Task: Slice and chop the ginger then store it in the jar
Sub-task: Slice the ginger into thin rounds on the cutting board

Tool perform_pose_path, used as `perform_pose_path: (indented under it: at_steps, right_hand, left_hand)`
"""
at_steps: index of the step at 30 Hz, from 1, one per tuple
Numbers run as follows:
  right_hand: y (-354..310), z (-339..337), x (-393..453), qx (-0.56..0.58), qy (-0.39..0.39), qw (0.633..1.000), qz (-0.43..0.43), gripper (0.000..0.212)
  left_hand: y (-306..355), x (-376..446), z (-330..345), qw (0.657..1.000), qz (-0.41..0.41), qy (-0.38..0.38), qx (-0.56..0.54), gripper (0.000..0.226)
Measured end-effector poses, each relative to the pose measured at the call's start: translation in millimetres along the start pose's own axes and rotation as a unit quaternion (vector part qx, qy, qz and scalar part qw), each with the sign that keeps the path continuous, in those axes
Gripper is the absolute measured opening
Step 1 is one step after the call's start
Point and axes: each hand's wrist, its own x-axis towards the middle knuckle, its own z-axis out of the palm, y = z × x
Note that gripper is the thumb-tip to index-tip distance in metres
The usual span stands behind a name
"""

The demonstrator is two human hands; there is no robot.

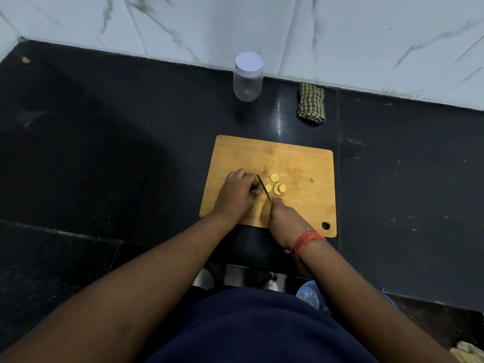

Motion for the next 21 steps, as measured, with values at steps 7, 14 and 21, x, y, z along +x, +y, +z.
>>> perform_pose_path:
  at_steps: [7,14,21]
  right_hand:
    - [-9.6,-6.5,3.6,-0.018,-0.03,0.999,0.032,0.041]
    - [-26.1,-10.2,23.9,-0.041,-0.02,0.999,0.028,0.042]
    - [-5.3,-2.5,4.4,-0.037,-0.028,0.999,-0.007,0.046]
  left_hand:
    - [0.1,0.4,0.5,1.0,0.008,-0.002,0.008,0.009]
    - [2.0,-1.6,-0.9,1.0,0.011,0.005,0.023,0.007]
    - [3.4,-1.2,2.2,1.0,-0.012,0.012,0.021,0.004]
